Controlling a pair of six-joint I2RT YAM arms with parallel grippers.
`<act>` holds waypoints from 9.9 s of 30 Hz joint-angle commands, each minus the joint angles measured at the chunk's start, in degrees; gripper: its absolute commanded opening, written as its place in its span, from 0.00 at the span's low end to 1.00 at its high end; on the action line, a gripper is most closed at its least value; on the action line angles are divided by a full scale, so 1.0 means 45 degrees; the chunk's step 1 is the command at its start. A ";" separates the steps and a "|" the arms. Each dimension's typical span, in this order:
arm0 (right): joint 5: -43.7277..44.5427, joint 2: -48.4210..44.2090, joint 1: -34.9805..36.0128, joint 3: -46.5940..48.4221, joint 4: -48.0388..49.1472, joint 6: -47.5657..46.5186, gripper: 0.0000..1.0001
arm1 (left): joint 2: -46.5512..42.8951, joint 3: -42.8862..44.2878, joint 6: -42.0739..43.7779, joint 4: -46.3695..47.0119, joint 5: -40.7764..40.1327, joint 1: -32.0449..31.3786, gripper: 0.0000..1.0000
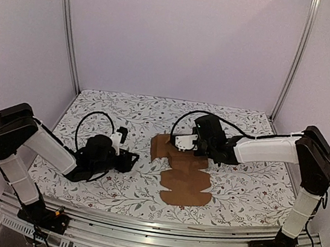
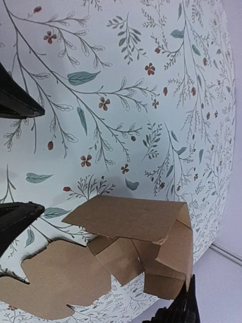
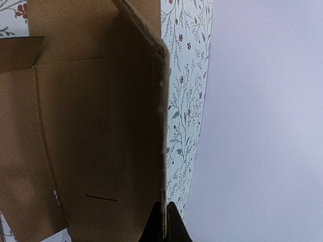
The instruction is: Fold the paper box
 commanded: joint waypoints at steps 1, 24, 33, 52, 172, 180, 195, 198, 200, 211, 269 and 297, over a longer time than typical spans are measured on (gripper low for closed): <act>0.0577 -0.0591 0.0387 -0.1689 0.3440 -0.1134 0.00 | 0.1307 0.1166 0.0691 0.0482 0.0899 0.0305 0.58; 0.0038 -0.1718 0.1491 -0.7264 1.2116 -0.4213 0.00 | 0.3332 0.2584 0.1798 0.2340 0.5834 0.0496 0.61; 0.0021 -0.1724 0.1800 -0.8443 1.4109 -0.4746 0.00 | 0.3553 0.3253 0.2696 0.0916 0.6436 0.0509 0.64; 0.0664 -0.0184 0.1858 -0.8944 1.5802 -0.4658 0.00 | 0.4958 0.6008 0.4273 -0.0854 0.4119 -0.0967 0.61; -1.6410 1.1016 -0.7887 1.6154 -1.6362 1.2600 0.59 | 0.5868 0.6776 0.0430 -0.2253 0.3306 -0.2903 0.28; -1.7303 1.0993 -0.7880 1.6155 -1.6126 1.2374 0.40 | 0.6138 0.7046 0.0290 -0.3451 0.2961 -0.2879 0.22; -1.4815 0.9605 -0.6381 1.6116 -1.7003 0.8556 0.32 | 0.6290 0.6955 0.0335 -0.3701 0.2905 -0.2853 0.17; -1.4867 0.9291 -0.6344 1.6116 -1.6756 0.8465 0.33 | 0.6265 0.6897 0.0355 -0.3739 0.2924 -0.2843 0.17; -1.4757 0.8994 -0.6344 1.6116 -1.6628 0.8371 0.33 | 0.6211 0.6826 0.0366 -0.3768 0.2934 -0.2848 0.16; -1.4563 0.8107 -0.5855 1.6116 -1.6929 0.7030 0.41 | 0.6043 0.6543 0.0591 -0.3924 0.3158 -0.2885 0.16; -0.4441 0.0865 -0.2818 0.5366 -0.8687 0.5305 0.00 | -0.0450 0.4033 0.1919 -0.4879 -0.2299 -0.2576 0.69; -0.4664 -0.0468 -0.2829 0.3814 -0.9815 0.7090 0.00 | 0.4816 0.9505 0.0921 -0.6670 0.3041 0.0213 0.13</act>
